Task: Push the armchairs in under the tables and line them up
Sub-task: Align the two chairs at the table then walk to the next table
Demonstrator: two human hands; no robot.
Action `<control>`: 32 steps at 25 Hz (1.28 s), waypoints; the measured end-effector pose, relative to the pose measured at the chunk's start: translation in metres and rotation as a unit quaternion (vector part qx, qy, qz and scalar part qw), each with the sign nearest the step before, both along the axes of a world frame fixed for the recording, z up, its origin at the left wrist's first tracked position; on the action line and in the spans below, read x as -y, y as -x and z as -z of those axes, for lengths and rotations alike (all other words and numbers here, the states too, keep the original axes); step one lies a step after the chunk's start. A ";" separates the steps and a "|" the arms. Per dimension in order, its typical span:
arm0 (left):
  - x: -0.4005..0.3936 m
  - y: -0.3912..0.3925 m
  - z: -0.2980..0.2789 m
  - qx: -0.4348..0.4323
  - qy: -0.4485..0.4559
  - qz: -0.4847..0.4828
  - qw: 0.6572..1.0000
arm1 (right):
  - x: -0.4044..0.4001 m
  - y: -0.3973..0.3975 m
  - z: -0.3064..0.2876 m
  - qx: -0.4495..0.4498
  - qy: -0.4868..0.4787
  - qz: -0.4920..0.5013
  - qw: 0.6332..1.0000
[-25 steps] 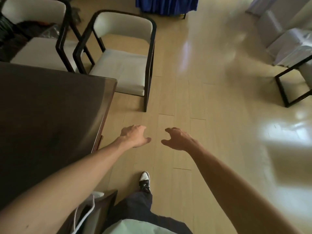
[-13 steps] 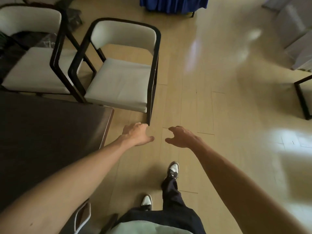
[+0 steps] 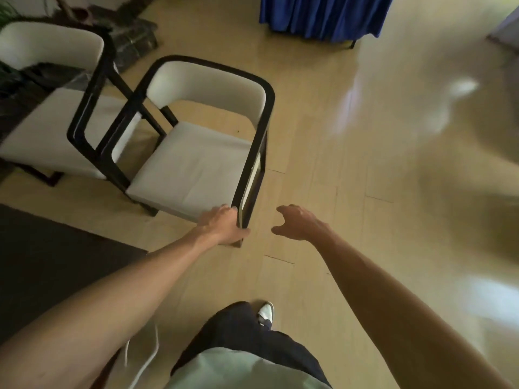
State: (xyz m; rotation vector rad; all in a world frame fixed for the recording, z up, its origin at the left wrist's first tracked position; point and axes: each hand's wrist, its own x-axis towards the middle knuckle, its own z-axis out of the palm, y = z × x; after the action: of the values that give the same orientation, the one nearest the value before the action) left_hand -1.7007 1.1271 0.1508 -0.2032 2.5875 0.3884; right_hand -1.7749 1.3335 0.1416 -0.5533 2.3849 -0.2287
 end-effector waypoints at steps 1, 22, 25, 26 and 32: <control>-0.001 0.017 -0.002 -0.002 0.009 -0.005 1.000 | 0.000 0.020 -0.002 -0.005 0.002 -0.010 1.000; 0.085 0.458 0.030 0.000 0.012 -0.125 0.992 | 0.120 0.493 -0.007 0.010 -0.036 -0.172 0.984; 0.094 0.489 0.038 0.004 0.017 -0.152 0.988 | 0.139 0.537 -0.002 0.004 -0.042 -0.206 0.978; 0.097 0.509 0.039 0.006 0.013 -0.186 0.983 | 0.147 0.563 0.002 -0.004 -0.035 -0.233 0.972; 0.110 0.578 0.040 -0.008 -0.021 -0.333 0.943 | 0.184 0.662 0.010 0.010 -0.008 -0.344 0.939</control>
State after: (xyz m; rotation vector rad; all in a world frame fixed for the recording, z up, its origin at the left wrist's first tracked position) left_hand -2.2786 1.0174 0.1113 -1.0742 2.4565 0.6780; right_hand -2.4367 1.1495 0.1318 -1.3190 2.0222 0.0977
